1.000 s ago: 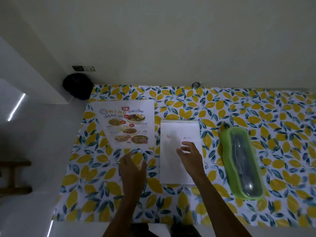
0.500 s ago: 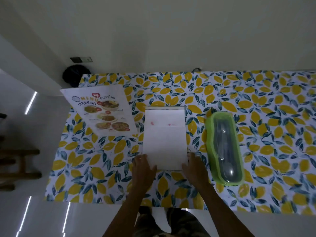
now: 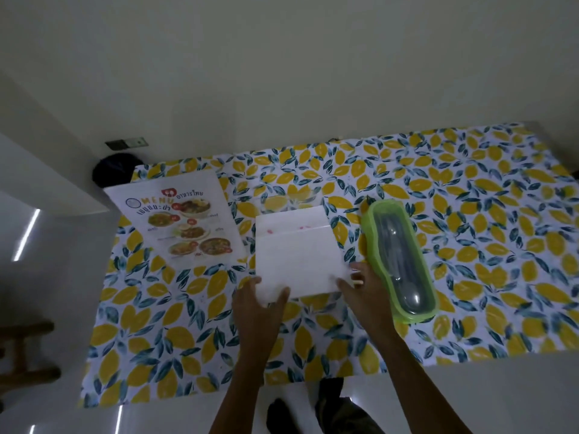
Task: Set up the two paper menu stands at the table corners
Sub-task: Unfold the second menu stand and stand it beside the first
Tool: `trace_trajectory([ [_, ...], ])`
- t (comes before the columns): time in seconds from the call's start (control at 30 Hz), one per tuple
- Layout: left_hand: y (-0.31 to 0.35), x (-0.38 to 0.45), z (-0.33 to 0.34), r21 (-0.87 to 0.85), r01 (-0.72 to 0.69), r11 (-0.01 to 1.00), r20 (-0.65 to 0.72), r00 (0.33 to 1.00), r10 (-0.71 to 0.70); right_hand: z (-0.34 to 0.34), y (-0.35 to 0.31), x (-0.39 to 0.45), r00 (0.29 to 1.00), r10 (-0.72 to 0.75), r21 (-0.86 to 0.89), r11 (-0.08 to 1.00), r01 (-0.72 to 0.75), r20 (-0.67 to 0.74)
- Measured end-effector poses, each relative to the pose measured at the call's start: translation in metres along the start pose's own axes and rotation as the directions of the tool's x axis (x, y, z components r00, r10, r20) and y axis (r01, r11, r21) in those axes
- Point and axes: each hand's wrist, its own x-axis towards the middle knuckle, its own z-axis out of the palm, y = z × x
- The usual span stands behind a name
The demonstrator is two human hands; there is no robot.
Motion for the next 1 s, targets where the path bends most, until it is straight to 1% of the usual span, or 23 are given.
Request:
trace_trajectory([
  [0.13,0.036,0.003,-0.031,-0.087,-0.128,0.988,-0.044,0.991,0.125,-0.008,-0.035,-0.018,0.977,-0.170,0.011,0.985,0.173,-0.131],
  [0.2,0.049,0.007,-0.044,-0.055,-0.241,0.969,-0.082,0.968,0.236,-0.008,-0.047,-0.022,0.945,-0.267,-0.027,0.963,0.267,-0.189],
  [0.27,0.059,0.010,-0.054,-0.023,-0.290,0.957,-0.086,0.954,0.287,-0.007,-0.056,-0.024,0.917,-0.339,-0.058,0.941,0.334,-0.210],
  [0.33,0.067,0.014,-0.060,-0.053,-0.270,0.961,-0.069,0.962,0.266,-0.009,-0.065,-0.024,0.911,-0.362,-0.058,0.932,0.358,-0.197],
  [0.37,0.071,0.016,-0.062,-0.059,-0.270,0.961,-0.081,0.961,0.265,-0.010,-0.069,-0.022,0.908,-0.374,-0.059,0.927,0.370,-0.187],
  [0.5,0.084,0.035,-0.063,-0.030,-0.333,0.942,-0.180,0.929,0.323,-0.015,-0.083,-0.003,0.880,-0.420,-0.079,0.907,0.413,-0.220],
  [0.57,0.092,0.051,-0.063,0.017,-0.323,0.946,-0.206,0.925,0.319,-0.017,-0.094,0.013,0.869,-0.432,-0.076,0.901,0.427,-0.239],
  [0.67,0.106,0.074,-0.065,0.079,-0.291,0.953,-0.215,0.929,0.301,-0.022,-0.113,0.040,0.845,-0.471,-0.117,0.882,0.457,-0.253],
  [0.77,0.119,0.095,-0.065,0.037,-0.305,0.951,-0.219,0.927,0.306,-0.026,-0.130,0.068,0.823,-0.502,-0.149,0.865,0.479,-0.267],
  [0.87,0.127,0.115,-0.057,-0.067,-0.290,0.955,-0.220,0.937,0.270,-0.023,-0.132,0.100,0.844,-0.483,-0.147,0.875,0.461,-0.231],
  [0.93,0.129,0.124,-0.045,-0.051,-0.268,0.962,-0.210,0.945,0.252,-0.013,-0.126,0.120,0.868,-0.462,-0.171,0.884,0.434,-0.182],
  [1.0,0.124,0.131,-0.028,-0.008,-0.188,0.982,-0.121,0.975,0.186,0.001,-0.117,0.135,0.905,-0.407,-0.193,0.904,0.381,-0.120],
])
